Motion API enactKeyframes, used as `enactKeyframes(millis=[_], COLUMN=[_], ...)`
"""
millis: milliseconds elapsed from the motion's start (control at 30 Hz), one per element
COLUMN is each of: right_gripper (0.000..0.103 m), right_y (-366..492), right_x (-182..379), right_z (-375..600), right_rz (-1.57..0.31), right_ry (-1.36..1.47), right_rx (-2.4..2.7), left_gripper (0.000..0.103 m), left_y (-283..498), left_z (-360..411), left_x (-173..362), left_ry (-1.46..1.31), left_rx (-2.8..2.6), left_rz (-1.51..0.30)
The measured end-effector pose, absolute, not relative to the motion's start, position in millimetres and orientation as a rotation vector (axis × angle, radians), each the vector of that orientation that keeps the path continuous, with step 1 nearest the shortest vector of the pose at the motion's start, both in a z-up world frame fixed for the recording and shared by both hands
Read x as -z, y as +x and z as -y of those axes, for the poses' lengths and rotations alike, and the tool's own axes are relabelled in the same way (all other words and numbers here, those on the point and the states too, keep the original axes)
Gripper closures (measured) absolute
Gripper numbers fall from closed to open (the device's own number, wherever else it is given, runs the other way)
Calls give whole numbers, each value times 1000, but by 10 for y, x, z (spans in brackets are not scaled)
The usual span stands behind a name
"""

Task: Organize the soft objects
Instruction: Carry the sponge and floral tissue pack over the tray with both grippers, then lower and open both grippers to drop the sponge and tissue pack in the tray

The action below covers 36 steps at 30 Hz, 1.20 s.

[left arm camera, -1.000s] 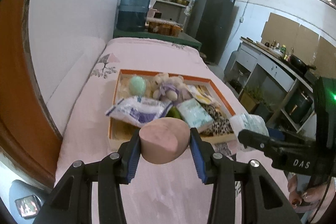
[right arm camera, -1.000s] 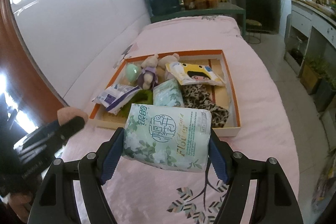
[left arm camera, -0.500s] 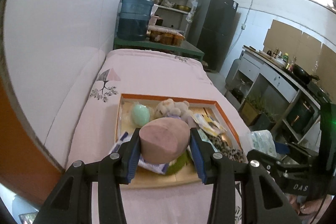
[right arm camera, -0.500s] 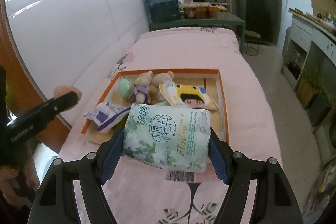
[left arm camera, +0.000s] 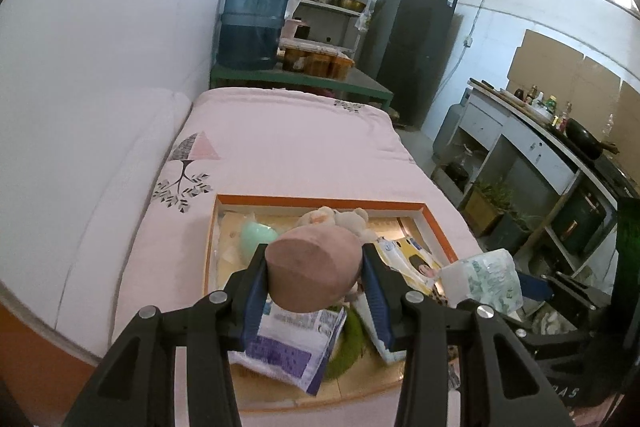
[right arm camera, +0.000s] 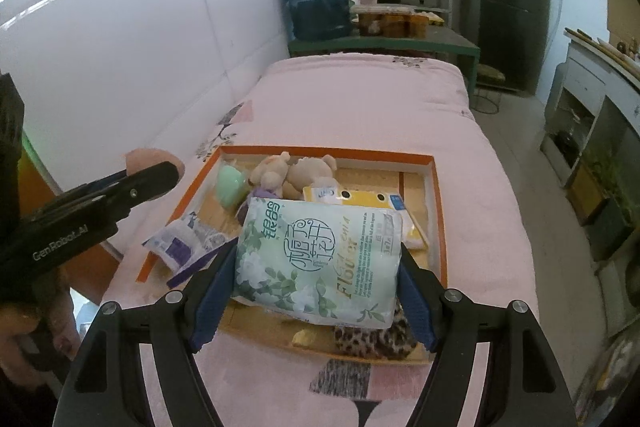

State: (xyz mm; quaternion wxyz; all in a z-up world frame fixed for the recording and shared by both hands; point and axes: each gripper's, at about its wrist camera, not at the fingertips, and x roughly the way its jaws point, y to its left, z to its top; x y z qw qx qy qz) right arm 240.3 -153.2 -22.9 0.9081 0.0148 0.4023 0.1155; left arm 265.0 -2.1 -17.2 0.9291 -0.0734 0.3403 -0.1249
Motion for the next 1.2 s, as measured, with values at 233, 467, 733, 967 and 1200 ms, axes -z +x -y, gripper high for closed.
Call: enactKeyframes(millis=[233,467,733,967,1200], right_gripper=[27,27,27,27,27], right_y=[2640,2821,2981,3060,3098], right_x=[372,495,629,716,830], right_z=[1437,1349,1283,1243,1194], right_rz=[-854,-871,-891,-905,-923], right_ry=[-1,-26,-52,-75,-101], right_rx=[-249,-260,-261,-256,-252], left_gripper=[59,59,59,59,59], left_y=[2880,3023,3133,3203,3263], left_z=[36,67,69,87,117], left_x=[303,423,544,651,786], left_ry=[-164,-160,-157,-145,-129], left_rx=[224,207,197,186,183], left_rz=[-719,-739,-766,-787,-821])
